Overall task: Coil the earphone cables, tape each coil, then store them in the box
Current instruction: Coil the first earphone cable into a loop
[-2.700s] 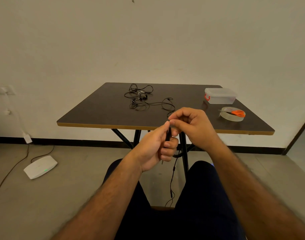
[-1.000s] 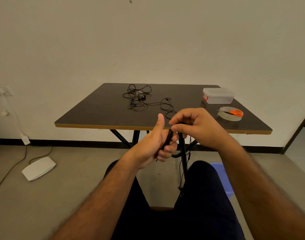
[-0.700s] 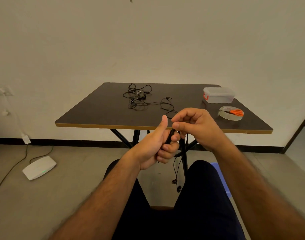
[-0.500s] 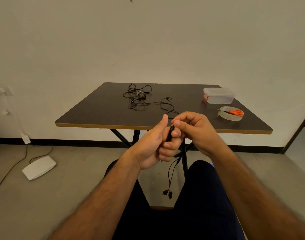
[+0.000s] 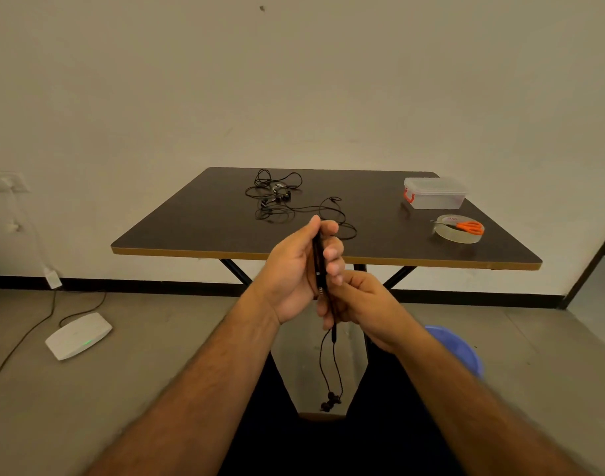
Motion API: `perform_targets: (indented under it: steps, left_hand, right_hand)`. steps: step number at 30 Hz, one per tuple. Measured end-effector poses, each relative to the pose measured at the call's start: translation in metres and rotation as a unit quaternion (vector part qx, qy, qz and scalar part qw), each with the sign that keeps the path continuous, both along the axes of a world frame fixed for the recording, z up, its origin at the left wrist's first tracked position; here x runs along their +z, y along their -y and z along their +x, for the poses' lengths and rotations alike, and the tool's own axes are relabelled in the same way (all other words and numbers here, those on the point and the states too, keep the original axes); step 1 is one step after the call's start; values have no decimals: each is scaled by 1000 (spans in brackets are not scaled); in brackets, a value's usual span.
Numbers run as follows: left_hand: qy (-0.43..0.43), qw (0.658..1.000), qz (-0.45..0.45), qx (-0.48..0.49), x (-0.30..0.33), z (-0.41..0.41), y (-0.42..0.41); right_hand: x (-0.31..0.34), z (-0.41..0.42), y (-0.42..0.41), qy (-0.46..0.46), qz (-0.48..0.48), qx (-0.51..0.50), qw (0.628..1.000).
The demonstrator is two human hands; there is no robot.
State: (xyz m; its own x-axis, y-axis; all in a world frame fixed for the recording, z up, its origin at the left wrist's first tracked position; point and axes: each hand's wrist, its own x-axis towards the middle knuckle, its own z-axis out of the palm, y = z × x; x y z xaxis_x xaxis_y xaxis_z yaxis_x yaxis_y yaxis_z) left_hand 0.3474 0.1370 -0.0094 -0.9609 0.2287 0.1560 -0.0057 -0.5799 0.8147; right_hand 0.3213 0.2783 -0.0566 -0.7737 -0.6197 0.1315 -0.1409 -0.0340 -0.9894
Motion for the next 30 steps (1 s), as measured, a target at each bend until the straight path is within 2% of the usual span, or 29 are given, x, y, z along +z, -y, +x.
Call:
perform_targets:
  steps: [4, 8, 12, 16, 18, 23, 25, 30]
  left_hand:
    - [-2, 997, -19, 70, 1, -1, -4]
    - [-39, 986, -63, 150, 1, -2, -7]
    - [-55, 974, -92, 200, -1, -4, -5]
    - [-73, 953, -159, 247, -9, -8, -3]
    - [-82, 942, -200, 255, -13, -10, -2]
    - [-107, 899, -335, 260, -25, -10, -3]
    - [-109, 889, -382, 229, -28, -9, -4]
    - [-74, 904, -412, 87, -32, -5, -9]
  right_hand:
    - [-1, 2, -6, 6, 69, 21, 997]
    - [4, 9, -9, -2, 137, 79, 987]
    - [7, 12, -11, -15, 120, 69, 990]
    - [18, 18, -14, -12, 157, 99, 983]
    - [26, 20, -15, -47, 188, 84, 978]
    - [46, 22, -19, -132, 252, 24, 958]
    - [55, 20, -22, -165, 263, -4, 951]
    - [77, 10, -34, -235, 258, -49, 936]
